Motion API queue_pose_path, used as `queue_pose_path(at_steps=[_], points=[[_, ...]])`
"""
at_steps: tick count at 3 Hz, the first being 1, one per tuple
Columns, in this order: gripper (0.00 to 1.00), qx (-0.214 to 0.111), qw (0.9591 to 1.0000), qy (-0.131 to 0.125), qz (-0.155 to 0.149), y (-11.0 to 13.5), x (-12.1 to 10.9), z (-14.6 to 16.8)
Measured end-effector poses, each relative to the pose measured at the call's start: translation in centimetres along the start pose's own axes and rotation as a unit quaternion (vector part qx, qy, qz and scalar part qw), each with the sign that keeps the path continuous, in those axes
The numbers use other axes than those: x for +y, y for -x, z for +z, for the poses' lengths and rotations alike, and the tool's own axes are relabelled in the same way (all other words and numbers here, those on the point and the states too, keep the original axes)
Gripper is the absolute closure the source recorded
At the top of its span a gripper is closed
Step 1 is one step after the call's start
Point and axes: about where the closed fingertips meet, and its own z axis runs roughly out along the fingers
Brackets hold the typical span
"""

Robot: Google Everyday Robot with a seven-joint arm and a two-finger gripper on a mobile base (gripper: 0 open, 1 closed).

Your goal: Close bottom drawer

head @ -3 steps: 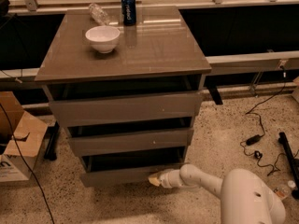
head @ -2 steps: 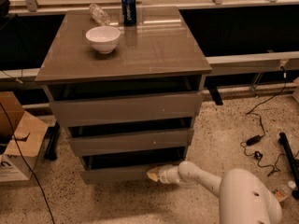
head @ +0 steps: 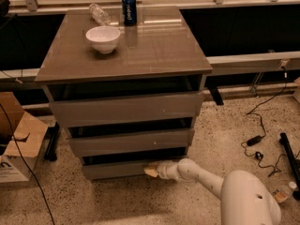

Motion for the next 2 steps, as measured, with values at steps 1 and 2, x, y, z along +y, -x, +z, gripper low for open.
queue_pose_path(at_steps=[1,2], points=[[0.0,0.0,1.0,0.0,0.0,0.0,0.0,0.0],[0.0,0.0,1.0,0.0,0.0,0.0,0.0,0.0]])
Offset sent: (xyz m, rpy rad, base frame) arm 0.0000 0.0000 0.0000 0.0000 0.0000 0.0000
